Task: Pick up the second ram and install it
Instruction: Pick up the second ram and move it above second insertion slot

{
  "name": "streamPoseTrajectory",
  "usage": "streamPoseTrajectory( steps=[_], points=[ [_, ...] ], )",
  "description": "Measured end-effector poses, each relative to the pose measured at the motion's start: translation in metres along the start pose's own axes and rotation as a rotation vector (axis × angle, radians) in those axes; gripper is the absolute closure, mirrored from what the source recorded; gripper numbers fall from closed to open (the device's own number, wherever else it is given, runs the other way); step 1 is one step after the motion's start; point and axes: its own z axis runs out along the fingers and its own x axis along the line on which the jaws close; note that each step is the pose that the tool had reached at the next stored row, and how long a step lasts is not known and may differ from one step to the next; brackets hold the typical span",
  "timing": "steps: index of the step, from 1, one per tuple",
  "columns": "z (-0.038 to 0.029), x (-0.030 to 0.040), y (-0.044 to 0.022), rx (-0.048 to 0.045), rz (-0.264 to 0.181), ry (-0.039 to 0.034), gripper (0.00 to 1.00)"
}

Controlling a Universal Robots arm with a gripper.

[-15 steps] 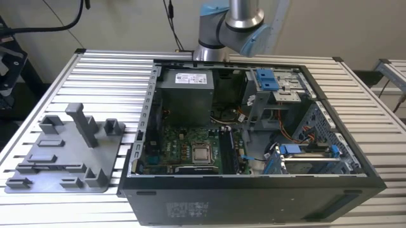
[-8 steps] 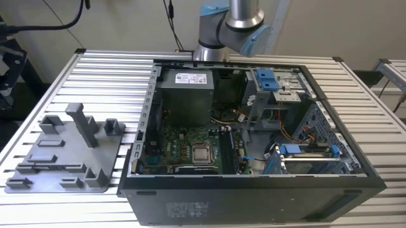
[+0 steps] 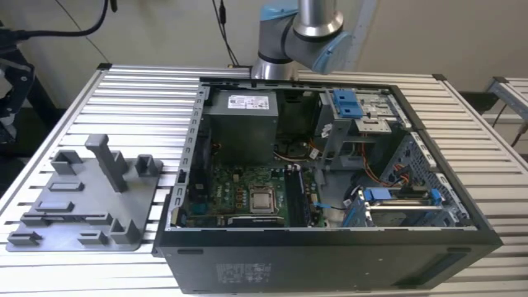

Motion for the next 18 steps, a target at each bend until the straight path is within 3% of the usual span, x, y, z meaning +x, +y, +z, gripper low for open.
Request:
streamPoseTrajectory(
  steps=[18],
  points=[
    [0.0000,0.0000,0.0000,0.0114,-0.200,0.0106,0.89]
  ],
)
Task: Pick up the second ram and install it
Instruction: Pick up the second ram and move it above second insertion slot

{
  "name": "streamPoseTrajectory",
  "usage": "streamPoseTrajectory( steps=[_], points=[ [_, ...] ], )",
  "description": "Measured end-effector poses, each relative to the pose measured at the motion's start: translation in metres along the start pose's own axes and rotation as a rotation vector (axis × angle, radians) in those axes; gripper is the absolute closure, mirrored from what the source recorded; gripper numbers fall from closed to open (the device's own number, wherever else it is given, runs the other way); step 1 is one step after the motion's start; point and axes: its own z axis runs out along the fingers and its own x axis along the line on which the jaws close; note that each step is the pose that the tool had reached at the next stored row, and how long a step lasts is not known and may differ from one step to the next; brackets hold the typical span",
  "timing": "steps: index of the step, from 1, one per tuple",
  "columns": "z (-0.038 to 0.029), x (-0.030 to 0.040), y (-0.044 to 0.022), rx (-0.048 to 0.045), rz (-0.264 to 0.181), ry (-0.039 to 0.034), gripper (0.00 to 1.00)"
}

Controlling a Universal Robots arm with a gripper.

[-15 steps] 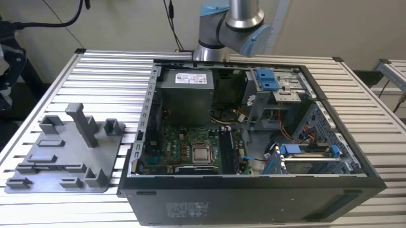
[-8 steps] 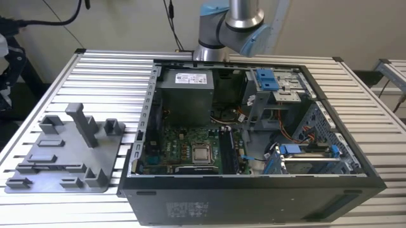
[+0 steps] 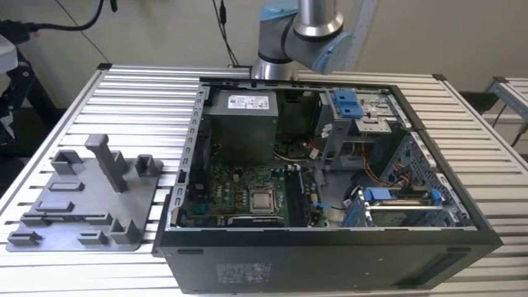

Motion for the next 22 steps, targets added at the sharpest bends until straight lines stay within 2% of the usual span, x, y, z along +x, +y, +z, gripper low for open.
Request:
streamPoseTrajectory(
  steps=[10,16,22],
  points=[
    [0.0000,0.0000,0.0000,0.0047,-0.107,0.0045,0.89],
    [0.0001,0.0000,0.0001,0.0082,-0.212,0.0082,0.89],
    [0.0001,0.0000,0.0002,0.0177,-0.307,0.0173,0.89]
  ],
)
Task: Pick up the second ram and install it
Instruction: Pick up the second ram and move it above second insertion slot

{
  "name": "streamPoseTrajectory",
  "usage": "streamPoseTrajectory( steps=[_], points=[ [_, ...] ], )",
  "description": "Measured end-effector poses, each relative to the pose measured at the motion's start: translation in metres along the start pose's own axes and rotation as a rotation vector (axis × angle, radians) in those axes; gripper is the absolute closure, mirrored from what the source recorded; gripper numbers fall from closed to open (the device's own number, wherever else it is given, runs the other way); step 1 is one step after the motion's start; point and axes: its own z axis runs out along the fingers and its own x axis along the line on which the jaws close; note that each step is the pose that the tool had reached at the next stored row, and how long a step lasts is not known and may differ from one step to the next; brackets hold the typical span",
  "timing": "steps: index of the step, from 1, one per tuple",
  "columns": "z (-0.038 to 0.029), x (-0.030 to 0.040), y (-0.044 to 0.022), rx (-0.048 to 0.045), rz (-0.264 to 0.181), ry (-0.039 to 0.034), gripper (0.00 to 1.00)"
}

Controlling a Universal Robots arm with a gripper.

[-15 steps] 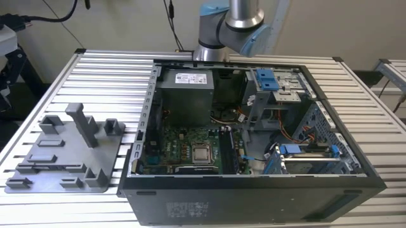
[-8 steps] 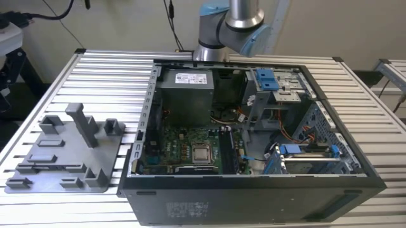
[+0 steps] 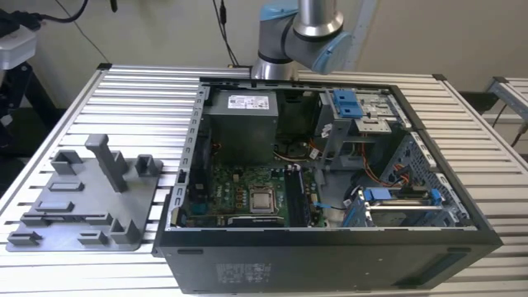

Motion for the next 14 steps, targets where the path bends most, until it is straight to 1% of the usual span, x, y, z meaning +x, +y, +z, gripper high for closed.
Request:
streamPoseTrajectory(
  steps=[6,14],
  points=[
    [0.0000,0.0001,0.0002,0.0121,-0.087,0.0135,0.89],
    [0.0000,0.0001,0.0003,0.0237,-0.198,0.0256,0.89]
  ],
)
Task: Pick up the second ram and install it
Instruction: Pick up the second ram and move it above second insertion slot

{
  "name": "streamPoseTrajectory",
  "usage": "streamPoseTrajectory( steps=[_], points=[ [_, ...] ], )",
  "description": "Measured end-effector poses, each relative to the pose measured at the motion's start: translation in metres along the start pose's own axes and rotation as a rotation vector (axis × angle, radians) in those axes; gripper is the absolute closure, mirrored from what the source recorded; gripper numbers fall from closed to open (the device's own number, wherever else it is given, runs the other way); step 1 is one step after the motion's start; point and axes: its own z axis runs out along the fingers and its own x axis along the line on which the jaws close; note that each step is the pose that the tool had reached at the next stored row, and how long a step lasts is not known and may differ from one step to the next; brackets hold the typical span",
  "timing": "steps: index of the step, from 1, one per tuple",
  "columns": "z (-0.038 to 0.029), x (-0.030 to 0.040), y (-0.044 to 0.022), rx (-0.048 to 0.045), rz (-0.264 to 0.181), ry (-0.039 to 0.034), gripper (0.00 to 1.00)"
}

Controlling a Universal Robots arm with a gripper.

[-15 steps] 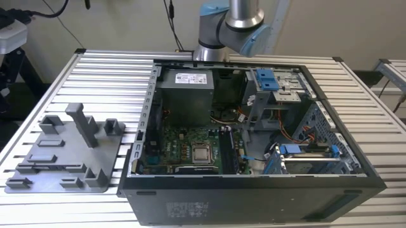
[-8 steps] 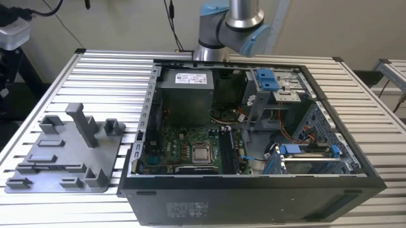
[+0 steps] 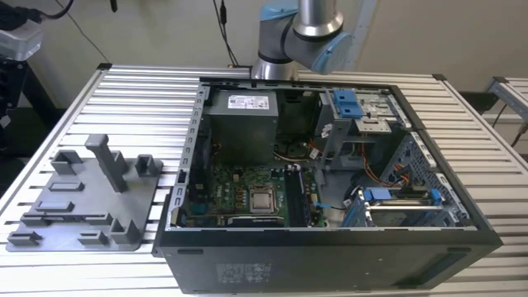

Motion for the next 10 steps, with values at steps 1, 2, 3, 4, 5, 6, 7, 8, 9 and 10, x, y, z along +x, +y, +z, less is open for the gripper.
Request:
streamPoseTrajectory(
  steps=[1,2,3,4,5,6,7,8,9,10],
  points=[
    [0.0000,0.0000,0.0000,0.0015,-0.015,0.0015,0.89],
    [0.0000,0.0000,0.0000,0.0029,-0.029,0.0028,0.89],
    [0.0000,0.0000,0.0000,0.0042,-0.042,0.0040,0.89],
    [0.0000,0.0000,0.0000,0.0056,-0.055,0.0050,0.89],
    [0.0000,0.0000,0.0000,0.0067,-0.068,0.0061,0.89],
    [0.0000,0.0000,0.0000,0.0077,-0.080,0.0069,0.89],
    [0.0000,0.0000,0.0001,0.0087,-0.091,0.0076,0.89],
    [0.0000,0.0000,0.0001,0.0096,-0.101,0.0081,0.89],
    [0.0000,0.0000,0.0001,0.0103,-0.111,0.0086,0.89],
    [0.0000,0.0001,0.0001,0.0110,-0.120,0.0089,0.89]
  ],
)
